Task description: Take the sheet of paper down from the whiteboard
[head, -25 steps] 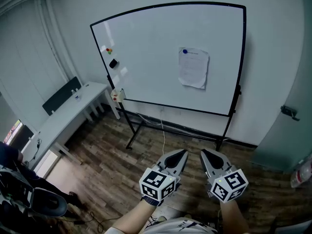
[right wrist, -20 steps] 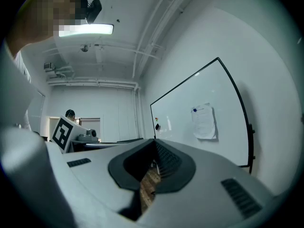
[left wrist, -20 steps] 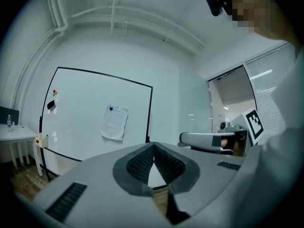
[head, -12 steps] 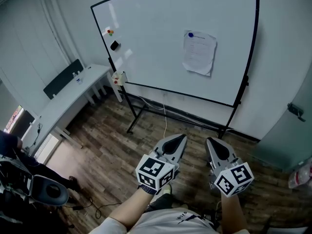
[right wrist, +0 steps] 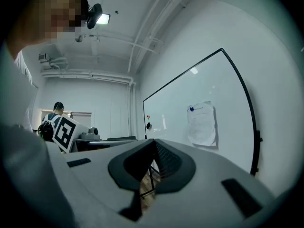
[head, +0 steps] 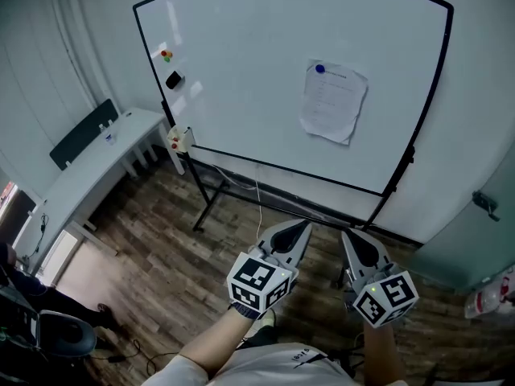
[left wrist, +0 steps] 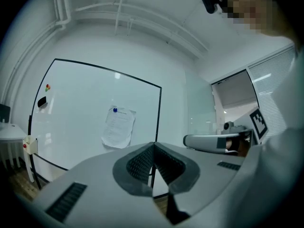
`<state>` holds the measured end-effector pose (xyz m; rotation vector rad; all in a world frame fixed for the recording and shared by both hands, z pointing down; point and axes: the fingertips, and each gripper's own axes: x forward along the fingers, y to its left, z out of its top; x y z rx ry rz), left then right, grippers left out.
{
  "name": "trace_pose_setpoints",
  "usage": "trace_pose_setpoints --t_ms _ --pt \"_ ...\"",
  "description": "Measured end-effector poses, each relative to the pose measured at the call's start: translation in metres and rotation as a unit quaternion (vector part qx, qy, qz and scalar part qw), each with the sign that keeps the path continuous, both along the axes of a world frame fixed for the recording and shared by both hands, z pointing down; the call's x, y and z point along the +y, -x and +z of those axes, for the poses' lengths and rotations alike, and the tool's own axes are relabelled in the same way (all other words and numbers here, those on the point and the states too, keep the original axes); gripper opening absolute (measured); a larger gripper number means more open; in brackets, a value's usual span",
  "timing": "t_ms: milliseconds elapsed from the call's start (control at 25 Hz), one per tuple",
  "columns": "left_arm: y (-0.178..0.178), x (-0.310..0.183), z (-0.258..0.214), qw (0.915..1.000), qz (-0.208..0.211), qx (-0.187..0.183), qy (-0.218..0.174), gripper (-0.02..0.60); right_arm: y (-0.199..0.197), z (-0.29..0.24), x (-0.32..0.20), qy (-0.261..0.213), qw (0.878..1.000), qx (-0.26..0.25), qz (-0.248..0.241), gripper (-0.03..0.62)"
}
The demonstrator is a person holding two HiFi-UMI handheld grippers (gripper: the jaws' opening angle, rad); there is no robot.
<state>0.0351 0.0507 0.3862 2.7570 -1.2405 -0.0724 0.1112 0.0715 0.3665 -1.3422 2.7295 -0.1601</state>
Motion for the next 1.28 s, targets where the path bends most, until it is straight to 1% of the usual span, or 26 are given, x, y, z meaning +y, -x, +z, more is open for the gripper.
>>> trace_pose_setpoints --t_ms 280,440,600,720,840,1040,1160,1280 --pt "0.034 -0.090 0.000 0.9998 0.020 0.002 0.005 0.014 0.035 -0.006 -0.085 -0.002 1.000 0.008 0.020 0.012" --pt "0.049 -0.130 0.005 0.9994 0.033 0.002 0.007 0.014 0.048 -0.008 -0.122 -0.009 0.999 0.017 0.043 0.012" --pt "0.051 -0.166 0.007 0.9991 0.041 0.007 0.012 0.014 0.048 -0.014 -0.152 -0.025 0.996 0.049 0.074 0.012" --pt "0.047 -0.194 0.009 0.9990 0.042 0.003 0.011 0.014 0.042 -0.019 -0.183 -0.036 0.994 0.064 0.085 0.014" --pt "0.046 -0.226 0.009 0.9995 0.032 -0.001 0.008 0.014 0.038 -0.019 -0.218 -0.043 0.994 0.065 0.082 0.013" --pt "0.041 -0.274 0.002 0.9999 0.004 -0.015 -0.002 0.014 0.031 -0.030 -0.273 -0.066 0.994 0.061 0.063 0.014" --pt "0.036 -0.304 -0.009 0.9996 -0.014 -0.022 -0.013 0.014 0.026 -0.043 -0.306 -0.087 0.992 0.069 0.052 0.014" --pt "0.029 -0.333 -0.013 0.9990 -0.032 -0.027 -0.017 0.014 0.022 -0.048 -0.335 -0.098 0.991 0.078 0.039 0.014"
